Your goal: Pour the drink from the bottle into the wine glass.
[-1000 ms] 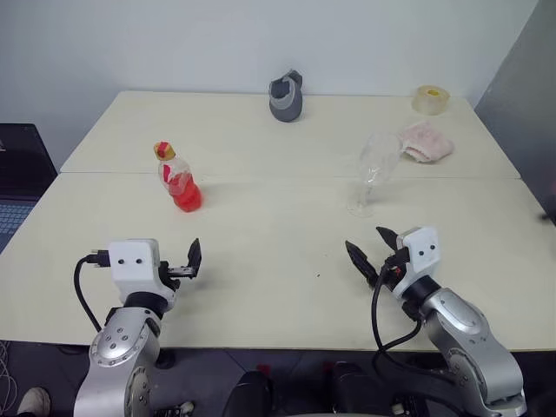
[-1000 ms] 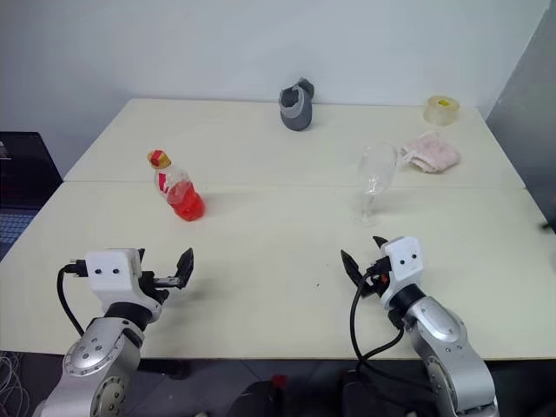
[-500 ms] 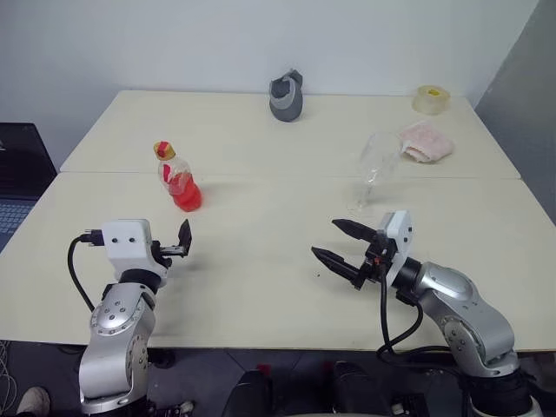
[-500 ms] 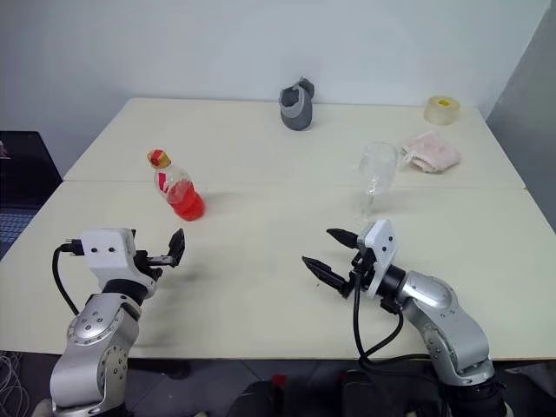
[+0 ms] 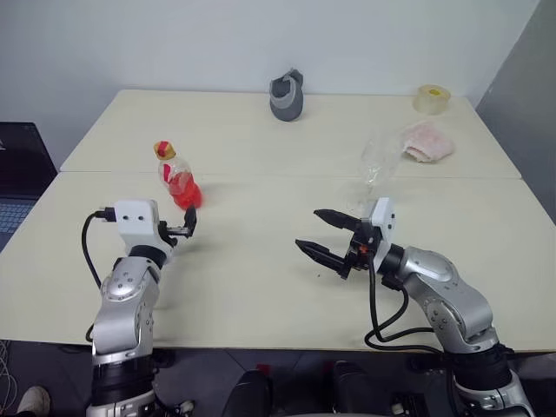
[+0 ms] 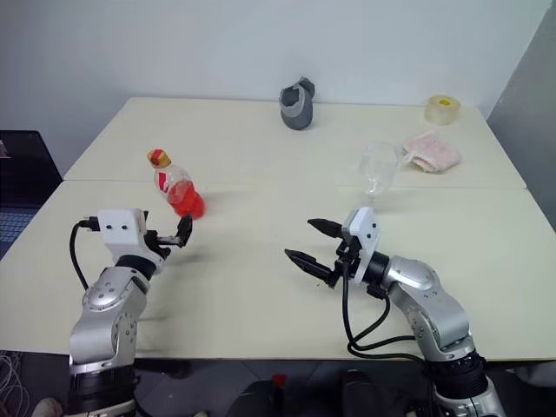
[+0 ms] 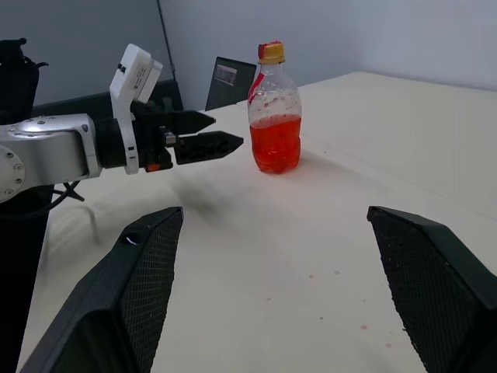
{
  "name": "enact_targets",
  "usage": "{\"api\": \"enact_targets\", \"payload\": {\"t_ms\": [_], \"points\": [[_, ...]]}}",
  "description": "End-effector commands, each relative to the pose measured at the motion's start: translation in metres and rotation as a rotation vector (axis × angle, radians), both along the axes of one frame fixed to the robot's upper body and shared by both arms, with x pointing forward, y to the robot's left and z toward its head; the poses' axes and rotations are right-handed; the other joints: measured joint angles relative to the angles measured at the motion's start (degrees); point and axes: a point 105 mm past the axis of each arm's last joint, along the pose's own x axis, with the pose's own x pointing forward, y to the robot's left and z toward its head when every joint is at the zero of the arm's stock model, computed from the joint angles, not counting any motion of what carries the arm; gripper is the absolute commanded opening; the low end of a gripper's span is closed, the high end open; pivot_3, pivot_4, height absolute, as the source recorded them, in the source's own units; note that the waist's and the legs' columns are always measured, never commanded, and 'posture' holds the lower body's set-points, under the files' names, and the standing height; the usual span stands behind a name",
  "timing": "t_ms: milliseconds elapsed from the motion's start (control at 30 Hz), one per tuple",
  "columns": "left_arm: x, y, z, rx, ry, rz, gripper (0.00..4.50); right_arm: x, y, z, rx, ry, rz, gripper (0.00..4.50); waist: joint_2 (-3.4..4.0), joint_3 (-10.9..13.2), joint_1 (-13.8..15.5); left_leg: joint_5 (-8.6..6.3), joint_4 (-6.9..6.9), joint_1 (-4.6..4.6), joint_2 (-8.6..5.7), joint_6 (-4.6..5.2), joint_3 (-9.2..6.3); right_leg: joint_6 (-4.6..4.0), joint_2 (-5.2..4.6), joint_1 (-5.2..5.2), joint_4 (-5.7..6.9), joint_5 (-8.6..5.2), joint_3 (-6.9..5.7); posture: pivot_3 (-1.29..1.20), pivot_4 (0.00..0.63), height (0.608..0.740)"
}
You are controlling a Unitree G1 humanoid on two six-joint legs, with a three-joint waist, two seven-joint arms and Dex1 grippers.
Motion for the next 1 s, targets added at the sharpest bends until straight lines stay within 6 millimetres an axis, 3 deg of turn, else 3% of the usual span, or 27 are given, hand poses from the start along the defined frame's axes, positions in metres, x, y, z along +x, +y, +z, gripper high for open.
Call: {"api": "enact_targets", "payload": {"t_ms": [33, 300, 1000], "points": [[0.007, 0.005, 0.011, 0.034, -0.04, -0.015, 4.49, 0.0, 0.0, 0.012, 0.015, -0.061, -0.012, 4.07, 0.0, 0.0, 0.0, 0.0, 0.0, 0.01, 0.0, 0.0, -0.01, 0.0, 0.0, 0.0, 0.0, 0.0, 0.01, 0.0, 0.15, 0.74], [0.024, 0.011, 0.021, 0.045, -0.069, -0.036, 4.49, -0.001, -0.001, 0.012, 0.016, -0.06, -0.03, 4.07, 0.0, 0.0, 0.0, 0.01, 0.01, -0.01, -0.01, -0.02, -0.11, 0.0, 0.0, -0.01, 0.01, 0.0, -0.02, 0.0, 0.15, 0.74], [0.072, 0.014, 0.02, 0.07, -0.083, -0.089, 4.49, -0.007, -0.005, 0.014, 0.028, -0.033, -0.094, 4.07, 0.0, 0.0, 0.0, 0.03, 0.03, -0.04, -0.04, -0.05, -0.13, 0.0, -0.01, -0.05, 0.03, 0.0, -0.02, 0.0, 0.15, 0.74]]}}
